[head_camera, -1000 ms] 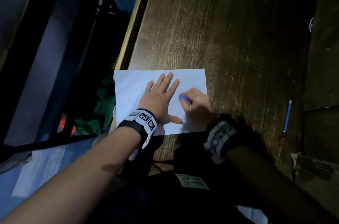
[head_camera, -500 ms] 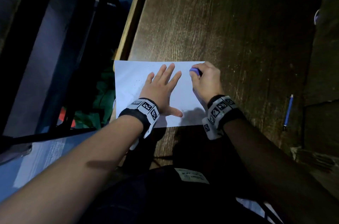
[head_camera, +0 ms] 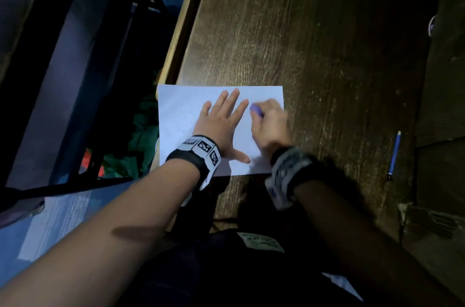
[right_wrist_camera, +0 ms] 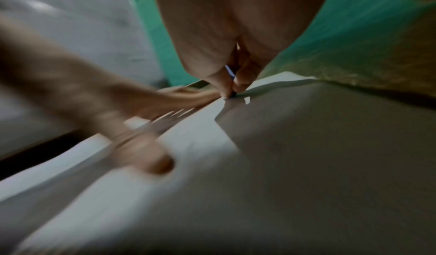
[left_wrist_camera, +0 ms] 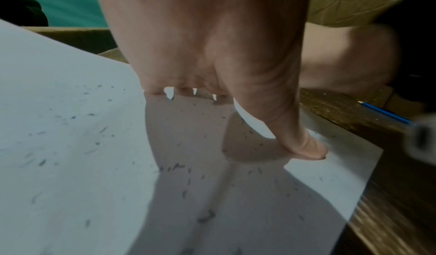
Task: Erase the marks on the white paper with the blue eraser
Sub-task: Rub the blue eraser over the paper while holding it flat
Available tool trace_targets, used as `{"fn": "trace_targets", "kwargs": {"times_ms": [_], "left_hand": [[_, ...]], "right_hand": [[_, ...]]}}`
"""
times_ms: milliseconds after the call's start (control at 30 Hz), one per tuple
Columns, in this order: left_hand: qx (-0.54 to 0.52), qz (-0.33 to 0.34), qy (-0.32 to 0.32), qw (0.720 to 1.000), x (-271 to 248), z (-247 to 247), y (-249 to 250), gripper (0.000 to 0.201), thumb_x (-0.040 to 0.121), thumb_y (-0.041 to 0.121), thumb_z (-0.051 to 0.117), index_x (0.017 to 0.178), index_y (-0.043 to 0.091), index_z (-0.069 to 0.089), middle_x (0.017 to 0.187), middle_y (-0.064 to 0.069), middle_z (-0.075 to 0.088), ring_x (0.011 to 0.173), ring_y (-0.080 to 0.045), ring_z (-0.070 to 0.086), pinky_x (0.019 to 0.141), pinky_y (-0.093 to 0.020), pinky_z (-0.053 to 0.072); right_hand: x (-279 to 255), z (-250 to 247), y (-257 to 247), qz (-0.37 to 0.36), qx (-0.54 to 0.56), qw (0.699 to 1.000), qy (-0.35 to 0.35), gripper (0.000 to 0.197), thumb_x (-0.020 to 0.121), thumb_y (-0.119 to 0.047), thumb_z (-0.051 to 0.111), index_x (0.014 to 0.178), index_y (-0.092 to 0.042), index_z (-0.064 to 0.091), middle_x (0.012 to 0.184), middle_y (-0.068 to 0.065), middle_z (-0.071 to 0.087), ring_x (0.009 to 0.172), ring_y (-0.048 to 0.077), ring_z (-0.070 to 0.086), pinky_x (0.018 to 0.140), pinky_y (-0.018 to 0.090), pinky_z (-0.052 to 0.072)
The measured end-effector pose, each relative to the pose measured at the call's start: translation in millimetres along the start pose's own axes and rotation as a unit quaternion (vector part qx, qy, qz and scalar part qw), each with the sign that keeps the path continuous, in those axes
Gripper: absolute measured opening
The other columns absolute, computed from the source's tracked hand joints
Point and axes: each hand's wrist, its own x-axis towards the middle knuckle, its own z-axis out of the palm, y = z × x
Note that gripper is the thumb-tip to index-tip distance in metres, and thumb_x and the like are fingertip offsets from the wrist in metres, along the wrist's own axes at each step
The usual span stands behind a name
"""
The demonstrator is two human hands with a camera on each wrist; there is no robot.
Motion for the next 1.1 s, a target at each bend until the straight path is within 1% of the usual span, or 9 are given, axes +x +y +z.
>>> {"fn": "trace_targets", "kwargs": {"times_ms": [100,167,333,400,533,667,767,933,1100], "left_hand": [[-0.002,-0.003,0.013,1.000,0,1,1,0.136,0.069,0.081,0.066,0.160,0.025,-0.018,0.166,-0.005,-0.029,0.154,-0.028,-0.021,0.123,-0.053,0.001],[0.002,-0.002,0.008,1.000,0,0,1,0.141,0.064,0.090,0.061,0.159,0.025,-0.020,0.165,-0.005,-0.031,0.154,-0.029,-0.022,0.123,-0.054,0.001],[0.003,0.003,-0.012,1.000,1,-1,0,0.148,0.057,0.099,0.055,0.158,0.024,-0.022,0.164,-0.005,-0.034,0.153,-0.029,-0.025,0.124,-0.054,-0.001],[-0.001,0.001,-0.004,1.000,1,0,-1,0.147,0.058,0.098,0.055,0.158,0.024,-0.022,0.164,-0.005,-0.033,0.153,-0.028,-0.024,0.123,-0.053,-0.001],[-0.008,0.001,0.006,1.000,2,2,-1,0.145,0.059,0.097,0.056,0.159,0.024,-0.020,0.165,-0.004,-0.031,0.154,-0.028,-0.022,0.123,-0.053,-0.001],[-0.013,-0.010,0.004,1.000,7,-3,5,0.150,0.057,0.097,0.059,0.159,0.021,-0.021,0.164,-0.005,-0.033,0.153,-0.028,-0.025,0.123,-0.053,-0.002],[-0.005,-0.011,0.002,1.000,9,-6,5,0.153,0.054,0.099,0.057,0.158,0.021,-0.023,0.163,-0.005,-0.035,0.153,-0.028,-0.026,0.124,-0.053,-0.002],[-0.007,-0.003,0.005,1.000,5,-6,-1,0.150,0.054,0.103,0.049,0.159,0.023,-0.021,0.165,-0.004,-0.032,0.154,-0.027,-0.024,0.125,-0.051,-0.001],[-0.020,0.048,0.036,0.998,-30,4,-14,0.127,0.071,0.093,0.048,0.163,0.020,0.000,0.170,-0.007,-0.011,0.157,-0.026,0.000,0.122,-0.051,0.014]], "right_hand": [[-51,-4,-15,-0.106,0.019,0.989,-0.098,0.009,0.086,-0.003,0.061,0.084,0.001,0.069,0.076,0.013,0.059,0.067,0.027,0.056,0.065,0.036,0.047],[-28,-8,-7,-0.068,0.016,0.990,-0.121,0.018,0.091,-0.016,0.057,0.088,-0.003,0.070,0.081,0.011,0.060,0.072,0.024,0.057,0.070,0.036,0.049],[27,1,10,0.045,-0.015,0.998,0.039,0.017,0.091,-0.017,0.061,0.097,-0.007,0.073,0.096,0.010,0.066,0.083,0.024,0.064,0.080,0.031,0.051],[0,11,-6,0.065,-0.005,0.998,0.004,0.016,0.090,-0.016,0.062,0.098,-0.007,0.072,0.094,0.011,0.065,0.082,0.025,0.063,0.075,0.031,0.050],[-18,-5,-3,-0.043,0.034,0.994,-0.095,0.011,0.085,-0.007,0.068,0.095,-0.006,0.073,0.084,0.011,0.063,0.072,0.022,0.060,0.071,0.030,0.048],[36,-8,15,0.033,0.002,0.999,0.007,0.016,0.088,-0.021,0.066,0.097,-0.010,0.075,0.093,0.006,0.067,0.080,0.018,0.064,0.081,0.034,0.054],[29,2,14,0.105,0.019,0.992,0.065,0.017,0.088,-0.025,0.065,0.097,-0.015,0.074,0.095,0.005,0.068,0.081,0.020,0.065,0.080,0.035,0.055],[-23,-1,9,0.013,0.034,0.999,0.018,0.010,0.083,-0.002,0.069,0.090,-0.007,0.073,0.086,0.006,0.065,0.075,0.009,0.056,0.074,0.005,0.039],[-5,-26,42,0.051,0.039,0.998,0.023,0.014,0.079,-0.009,0.076,0.093,-0.012,0.076,0.088,0.004,0.068,0.072,0.015,0.061,0.073,0.019,0.050]]}}
